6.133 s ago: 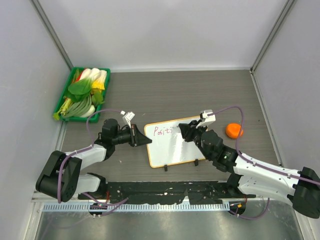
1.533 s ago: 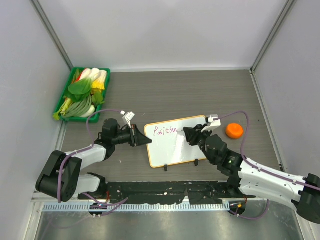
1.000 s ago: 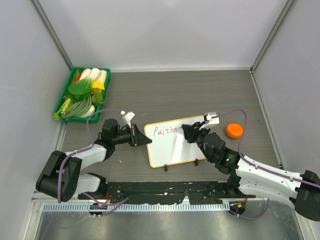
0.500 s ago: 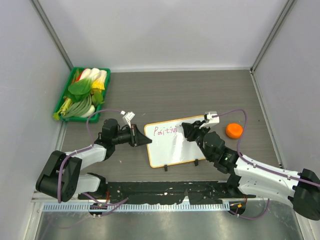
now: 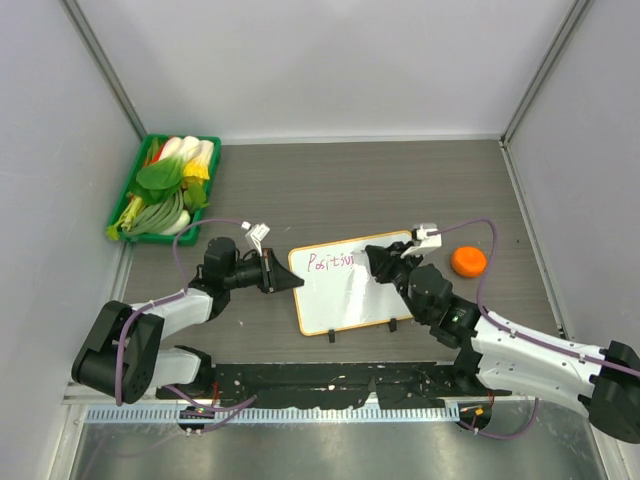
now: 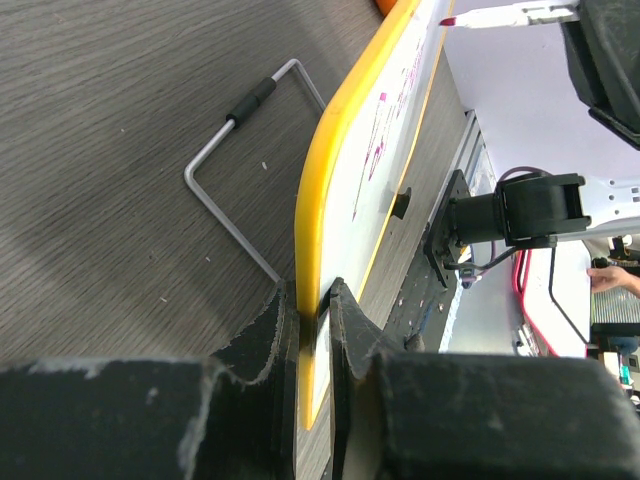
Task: Write a sentence on the whiteboard
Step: Write on the whiteboard at the whiteboard stand.
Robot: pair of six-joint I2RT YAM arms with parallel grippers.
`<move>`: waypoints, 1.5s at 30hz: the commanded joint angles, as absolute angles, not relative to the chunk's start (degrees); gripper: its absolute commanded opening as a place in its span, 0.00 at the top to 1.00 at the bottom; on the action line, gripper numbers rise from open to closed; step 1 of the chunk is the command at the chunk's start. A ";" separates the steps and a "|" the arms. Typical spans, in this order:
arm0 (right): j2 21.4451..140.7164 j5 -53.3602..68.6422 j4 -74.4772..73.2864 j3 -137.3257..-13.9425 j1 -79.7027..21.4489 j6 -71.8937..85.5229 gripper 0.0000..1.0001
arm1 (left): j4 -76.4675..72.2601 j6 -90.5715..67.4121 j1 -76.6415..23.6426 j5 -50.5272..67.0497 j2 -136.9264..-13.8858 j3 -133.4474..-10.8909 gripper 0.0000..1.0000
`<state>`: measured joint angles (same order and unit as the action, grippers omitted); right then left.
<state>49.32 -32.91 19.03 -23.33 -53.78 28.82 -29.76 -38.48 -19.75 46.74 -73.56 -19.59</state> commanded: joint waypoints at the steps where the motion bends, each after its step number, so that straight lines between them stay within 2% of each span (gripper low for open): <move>1: 44.83 -33.84 20.48 -23.73 -53.35 29.09 0.99 | -26.19 -34.54 -19.78 41.57 -74.62 -19.51 1.00; 26: 48.43 -32.43 19.60 -22.06 -52.47 29.27 0.99 | -26.28 -34.54 -19.86 41.75 -74.97 -19.60 1.00; 45: 44.48 -37.09 12.57 -21.71 -51.94 29.53 0.99 | -26.28 -34.63 -19.78 41.75 -75.15 -19.69 1.00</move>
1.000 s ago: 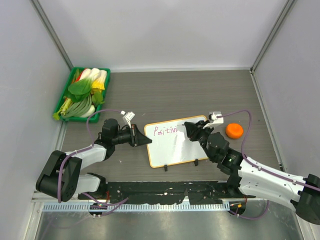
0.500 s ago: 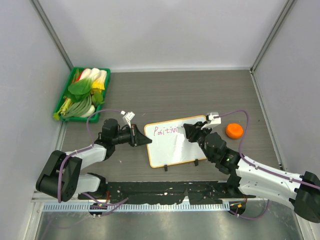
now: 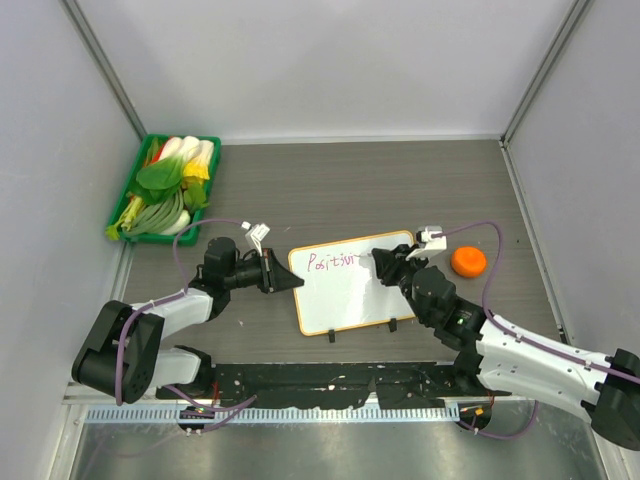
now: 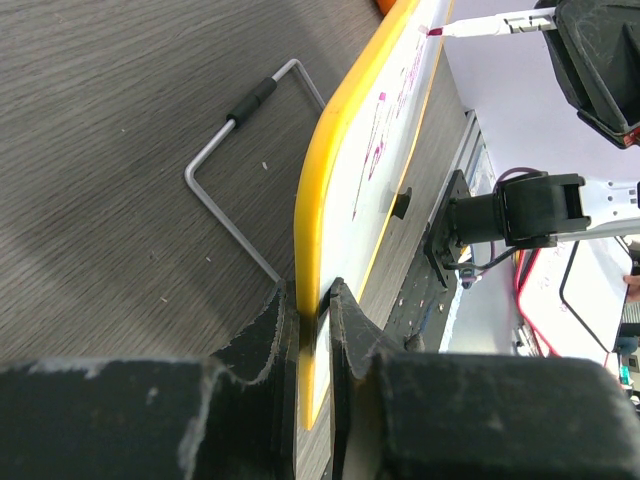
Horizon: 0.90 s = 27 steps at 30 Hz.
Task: Write a sentence on the whiteboard
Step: Write on the whiteboard at the whiteboard stand.
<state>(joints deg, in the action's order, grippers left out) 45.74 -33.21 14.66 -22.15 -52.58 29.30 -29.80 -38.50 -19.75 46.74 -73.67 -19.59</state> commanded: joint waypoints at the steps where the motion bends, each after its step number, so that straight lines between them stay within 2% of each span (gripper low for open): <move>1: 44.47 -36.83 12.92 -21.71 -51.86 29.27 0.99 | -26.28 -34.63 -19.86 41.75 -75.15 -19.69 1.00; 18: 44.47 -32.43 18.90 -24.43 -51.77 28.65 0.99 | -26.28 -34.54 -19.78 41.75 -75.15 -19.69 1.00; 27: 47.02 -34.36 20.39 -23.65 -51.77 28.65 0.99 | -26.37 -34.63 -19.86 41.75 -75.23 -19.69 1.00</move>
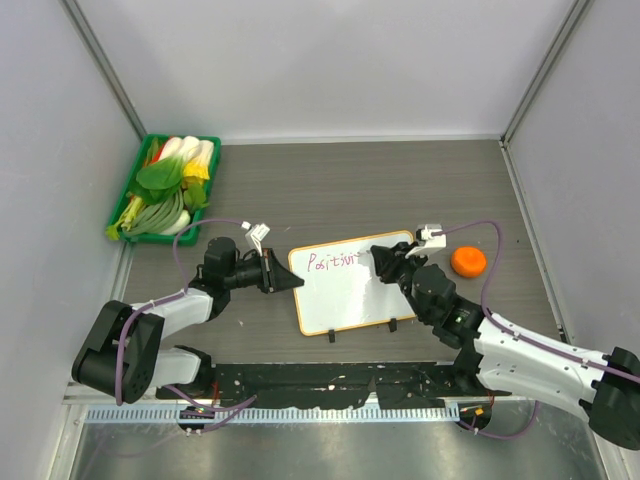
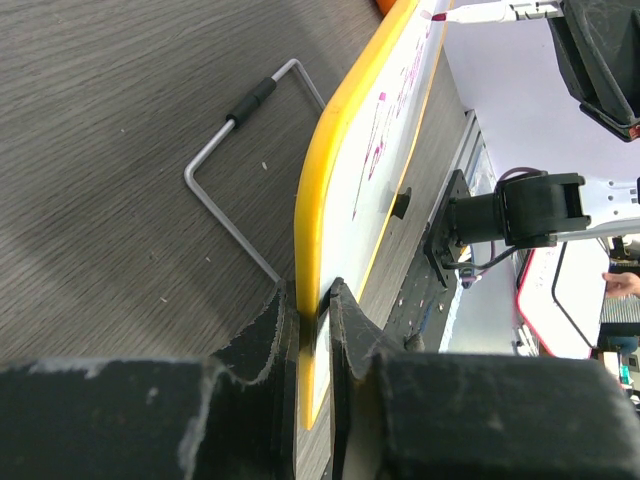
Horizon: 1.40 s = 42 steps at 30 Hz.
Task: Write a sentence on the whiteboard
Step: Write on the whiteboard at the whiteboard stand.
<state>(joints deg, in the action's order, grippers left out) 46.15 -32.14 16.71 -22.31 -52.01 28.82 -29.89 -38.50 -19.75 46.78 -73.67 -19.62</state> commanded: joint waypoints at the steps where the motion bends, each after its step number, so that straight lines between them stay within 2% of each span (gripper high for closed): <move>1: 47.28 -34.28 20.56 -23.38 -51.77 28.65 0.99 | -26.37 -34.63 -19.86 41.84 -75.23 -19.69 1.00; 25: 42.89 -30.15 11.43 -19.95 -51.68 33.48 0.99 | -26.19 -34.54 -19.86 41.66 -74.97 -19.60 1.00; 42: 41.66 -34.10 11.33 -23.11 -51.68 29.71 0.99 | -26.10 -34.54 -19.95 41.66 -74.88 -19.69 1.00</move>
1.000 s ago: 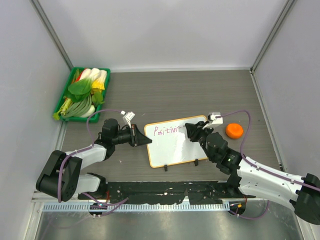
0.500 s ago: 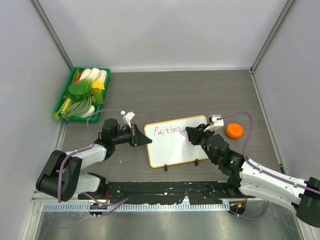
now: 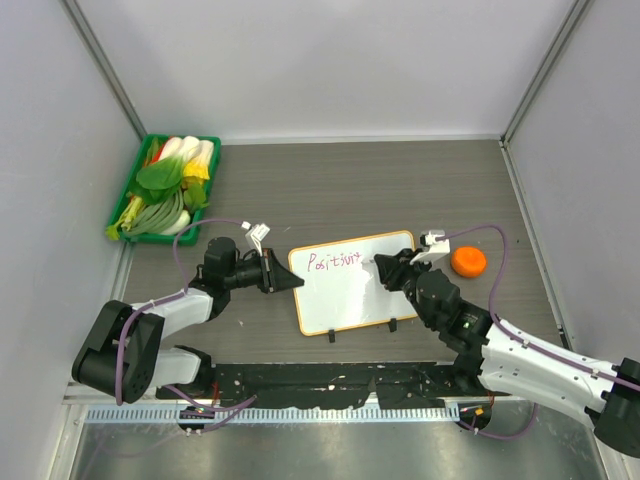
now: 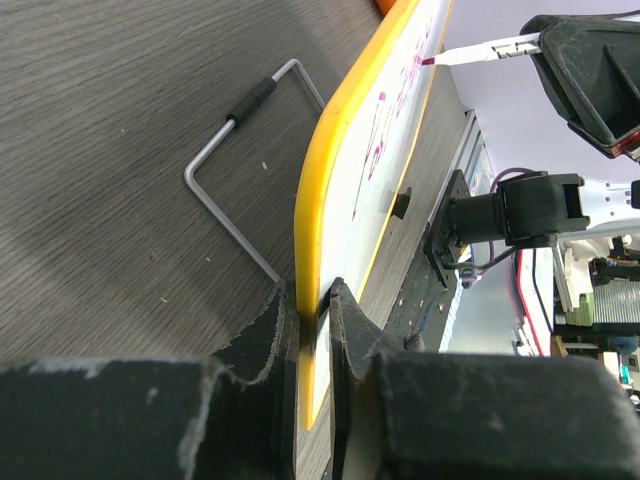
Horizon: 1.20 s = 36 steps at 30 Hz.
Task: Write a sentence on the whiteboard
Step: Write on the whiteboard at the whiteboard stand.
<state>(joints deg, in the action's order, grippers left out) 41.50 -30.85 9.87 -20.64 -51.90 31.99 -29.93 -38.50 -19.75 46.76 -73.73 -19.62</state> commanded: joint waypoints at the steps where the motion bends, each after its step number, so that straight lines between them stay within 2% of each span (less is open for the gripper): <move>1: 41.57 -34.01 11.77 -23.46 -51.68 29.36 0.99 | -26.10 -34.63 -19.78 41.66 -74.88 -19.60 1.00; 15: 44.38 -34.80 15.38 -25.84 -51.59 26.98 0.99 | -26.10 -34.63 -19.86 41.66 -74.88 -19.69 1.00; 36: 41.23 -34.10 8.44 -21.45 -51.50 31.11 0.99 | -26.10 -34.54 -19.78 41.66 -74.88 -19.60 1.00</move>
